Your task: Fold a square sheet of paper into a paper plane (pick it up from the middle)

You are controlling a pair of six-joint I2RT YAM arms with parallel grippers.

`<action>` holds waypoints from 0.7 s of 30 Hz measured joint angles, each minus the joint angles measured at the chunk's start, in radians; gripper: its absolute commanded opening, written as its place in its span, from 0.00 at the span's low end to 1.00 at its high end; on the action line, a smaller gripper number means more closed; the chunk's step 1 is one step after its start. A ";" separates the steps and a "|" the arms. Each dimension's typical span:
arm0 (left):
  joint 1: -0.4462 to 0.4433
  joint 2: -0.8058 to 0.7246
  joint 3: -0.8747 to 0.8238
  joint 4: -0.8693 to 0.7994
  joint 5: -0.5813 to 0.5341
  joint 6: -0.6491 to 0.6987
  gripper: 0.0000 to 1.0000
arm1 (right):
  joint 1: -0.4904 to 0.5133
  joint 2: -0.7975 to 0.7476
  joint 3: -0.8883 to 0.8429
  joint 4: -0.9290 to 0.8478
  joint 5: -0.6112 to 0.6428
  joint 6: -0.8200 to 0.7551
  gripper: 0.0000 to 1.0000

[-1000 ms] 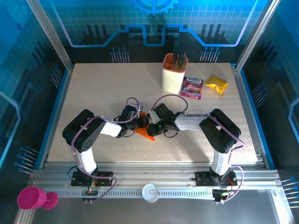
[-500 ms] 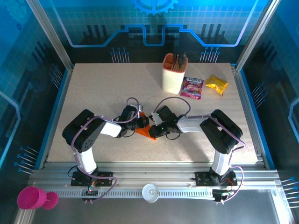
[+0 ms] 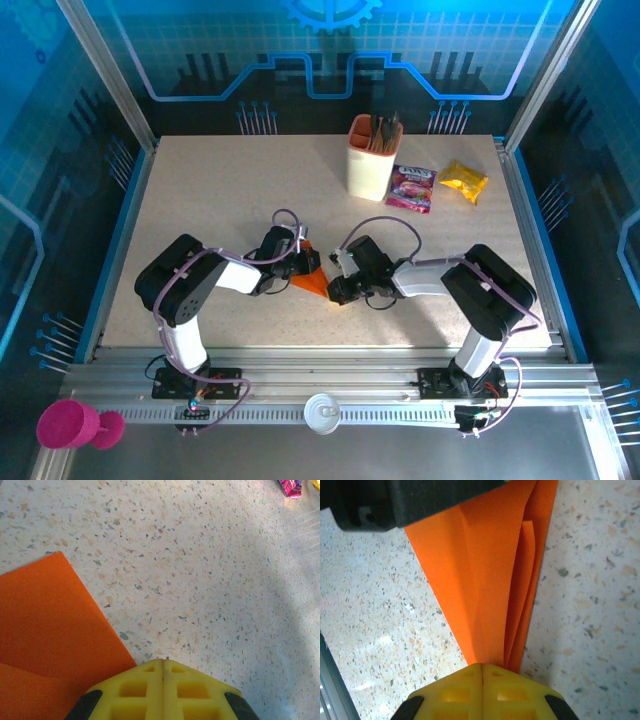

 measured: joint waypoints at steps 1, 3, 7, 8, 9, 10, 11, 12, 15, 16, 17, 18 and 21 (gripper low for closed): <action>0.000 0.000 0.000 0.000 0.000 0.000 0.00 | 0.000 -0.007 -0.013 0.011 0.000 0.004 0.00; 0.000 0.000 0.000 0.000 0.000 0.000 0.00 | 0.000 -0.021 -0.039 0.035 0.001 0.013 0.00; 0.000 0.000 0.000 0.000 0.000 0.000 0.00 | -0.005 -0.056 -0.107 0.095 -0.001 0.045 0.00; 0.000 0.000 0.000 0.000 0.000 0.000 0.00 | -0.005 -0.065 -0.121 0.107 -0.001 0.053 0.00; 0.000 0.000 0.000 0.001 0.000 0.000 0.00 | -0.006 -0.075 -0.138 0.119 -0.001 0.062 0.00; 0.000 0.001 0.000 0.004 -0.001 0.000 0.00 | -0.008 -0.085 -0.150 0.124 -0.001 0.070 0.00; 0.000 0.002 0.000 0.005 -0.002 0.000 0.00 | -0.011 -0.098 -0.164 0.126 -0.003 0.079 0.00; 0.000 0.002 0.000 0.007 -0.002 -0.001 0.00 | -0.016 -0.117 -0.182 0.122 -0.005 0.090 0.00; -0.001 0.002 -0.002 0.009 -0.005 -0.002 0.00 | -0.025 -0.182 -0.207 0.046 -0.006 0.110 0.00; -0.001 0.002 -0.002 0.009 -0.005 -0.003 0.00 | -0.027 -0.203 -0.207 0.002 -0.003 0.113 0.00; -0.001 0.002 -0.002 0.011 -0.005 -0.003 0.00 | -0.027 -0.219 -0.205 -0.033 -0.001 0.115 0.00; -0.001 0.002 -0.003 0.011 -0.005 -0.003 0.00 | -0.027 -0.234 -0.198 -0.072 0.000 0.117 0.00; -0.001 0.002 -0.003 0.012 -0.005 -0.003 0.00 | -0.027 -0.248 -0.138 -0.169 0.001 0.116 0.00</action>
